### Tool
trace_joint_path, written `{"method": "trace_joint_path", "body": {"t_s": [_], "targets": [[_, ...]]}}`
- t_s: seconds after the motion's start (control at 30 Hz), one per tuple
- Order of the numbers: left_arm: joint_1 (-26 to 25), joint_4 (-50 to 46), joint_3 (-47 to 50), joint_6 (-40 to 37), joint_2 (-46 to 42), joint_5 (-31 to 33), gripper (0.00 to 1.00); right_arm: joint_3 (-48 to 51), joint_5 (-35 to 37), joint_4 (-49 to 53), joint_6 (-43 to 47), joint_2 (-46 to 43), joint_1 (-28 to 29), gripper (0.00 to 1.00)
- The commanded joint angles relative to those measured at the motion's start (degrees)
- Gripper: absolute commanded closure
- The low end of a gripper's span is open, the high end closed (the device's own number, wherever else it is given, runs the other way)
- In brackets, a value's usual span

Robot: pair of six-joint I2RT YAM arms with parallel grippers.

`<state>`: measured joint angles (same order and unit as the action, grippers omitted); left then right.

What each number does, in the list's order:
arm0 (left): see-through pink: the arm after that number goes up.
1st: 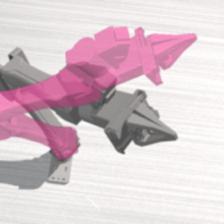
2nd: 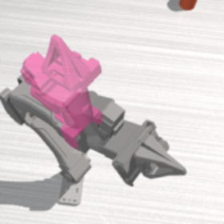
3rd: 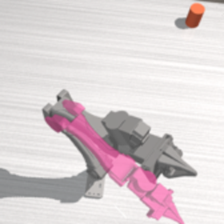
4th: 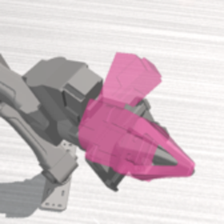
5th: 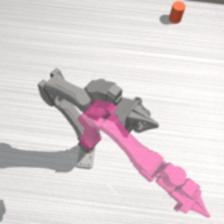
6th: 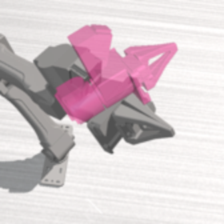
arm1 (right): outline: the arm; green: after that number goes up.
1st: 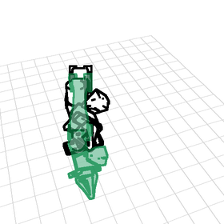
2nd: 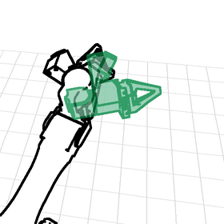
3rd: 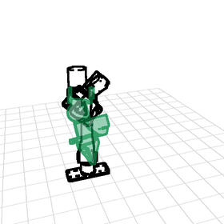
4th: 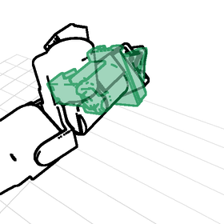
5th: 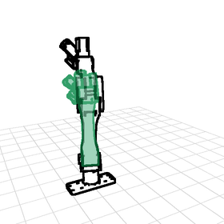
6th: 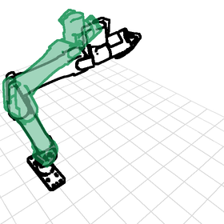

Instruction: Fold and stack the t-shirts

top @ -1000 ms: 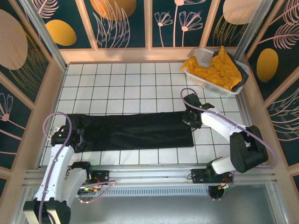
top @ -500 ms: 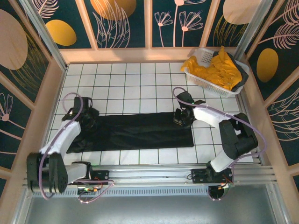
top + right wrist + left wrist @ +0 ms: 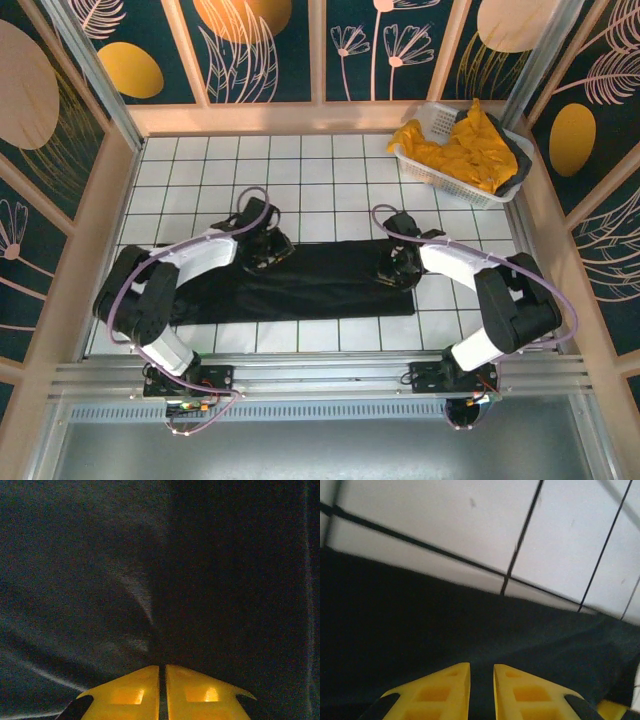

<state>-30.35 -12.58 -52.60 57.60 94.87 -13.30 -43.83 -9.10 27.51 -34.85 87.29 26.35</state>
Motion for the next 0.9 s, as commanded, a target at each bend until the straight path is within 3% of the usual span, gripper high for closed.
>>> {"method": "trace_joint_path", "body": {"t_s": [0.0, 0.27, 0.53, 0.87], "targets": [[-3.49, -1.32, -2.71, -1.87, 2.7, -0.56, 0.8, 2.29, 1.42, -0.06, -0.3, 0.46, 0.27, 0.89], [-8.84, -10.88, -0.99, -3.1, 3.66, -0.55, 0.86, 1.48, 2.34, 1.18, 0.83, -0.92, -0.73, 0.88], [-8.92, -17.04, 0.53, -3.98, 0.99, -2.54, 0.92, -0.26, 2.49, 2.94, 0.57, -0.89, -2.38, 0.84], [-8.94, -17.81, 4.41, -2.68, -1.6, -4.73, 0.9, -5.47, 4.13, 5.76, -0.12, -1.13, -2.62, 0.8]]}}
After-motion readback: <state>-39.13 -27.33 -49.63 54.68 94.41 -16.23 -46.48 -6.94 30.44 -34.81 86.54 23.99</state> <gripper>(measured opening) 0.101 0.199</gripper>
